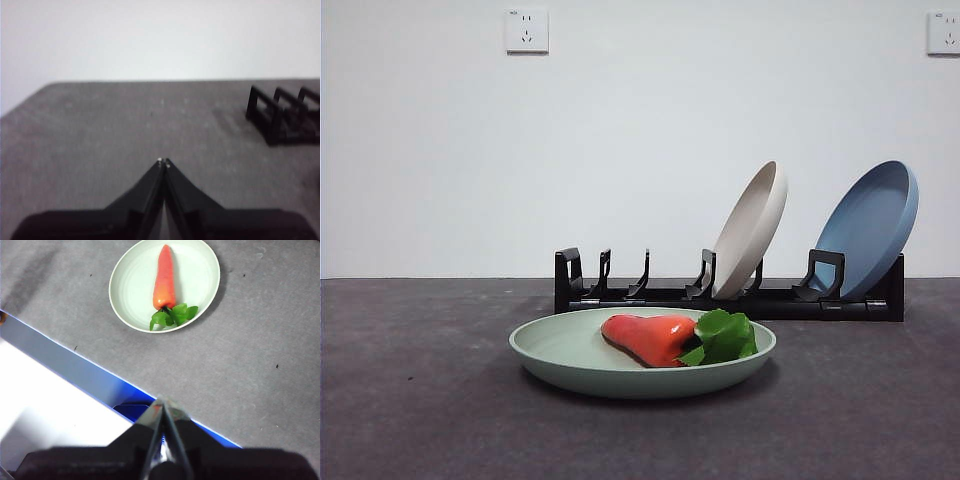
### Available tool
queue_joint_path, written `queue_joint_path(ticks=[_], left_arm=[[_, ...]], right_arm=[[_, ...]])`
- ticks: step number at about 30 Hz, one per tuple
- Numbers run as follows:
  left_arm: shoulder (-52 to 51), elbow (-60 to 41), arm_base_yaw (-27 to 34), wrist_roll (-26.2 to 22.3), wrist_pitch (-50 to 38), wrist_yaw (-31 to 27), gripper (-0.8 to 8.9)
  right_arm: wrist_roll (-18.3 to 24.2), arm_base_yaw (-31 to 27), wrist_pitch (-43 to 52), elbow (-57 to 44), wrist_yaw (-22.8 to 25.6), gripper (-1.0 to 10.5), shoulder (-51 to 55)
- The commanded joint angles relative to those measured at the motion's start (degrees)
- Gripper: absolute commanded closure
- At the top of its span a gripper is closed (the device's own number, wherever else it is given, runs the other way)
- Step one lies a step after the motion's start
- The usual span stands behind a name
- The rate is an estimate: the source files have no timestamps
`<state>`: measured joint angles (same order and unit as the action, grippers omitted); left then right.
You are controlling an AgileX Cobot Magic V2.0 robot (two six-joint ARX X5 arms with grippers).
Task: Take the green plate from the plate rack,put the plate on the table,take the carrot from the table,put the carrot in the plate
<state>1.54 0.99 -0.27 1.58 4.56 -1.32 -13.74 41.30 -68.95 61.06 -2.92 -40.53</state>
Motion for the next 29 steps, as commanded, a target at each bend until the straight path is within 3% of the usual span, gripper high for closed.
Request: queue_joint_path(ticks=[1,25,29], left_arm=[[-1.5,-0.8,0.7,1.6,3.7,0.0,8.17],[-1.4,-0.8,1.1,2.3,5.9,0.0,8.17],[-1.4,-0.8,1.1,2.3,5.9,0.1,8.17]], right_arm=[[-0.3,0.1,0.3,0.0,0.1,9.5,0.1],[-0.3,0.1,0.3,0.0,0.1,9.5,0.1],[6.3,-5.0,4.6,-0.2,6.1,9.5,2.0]])
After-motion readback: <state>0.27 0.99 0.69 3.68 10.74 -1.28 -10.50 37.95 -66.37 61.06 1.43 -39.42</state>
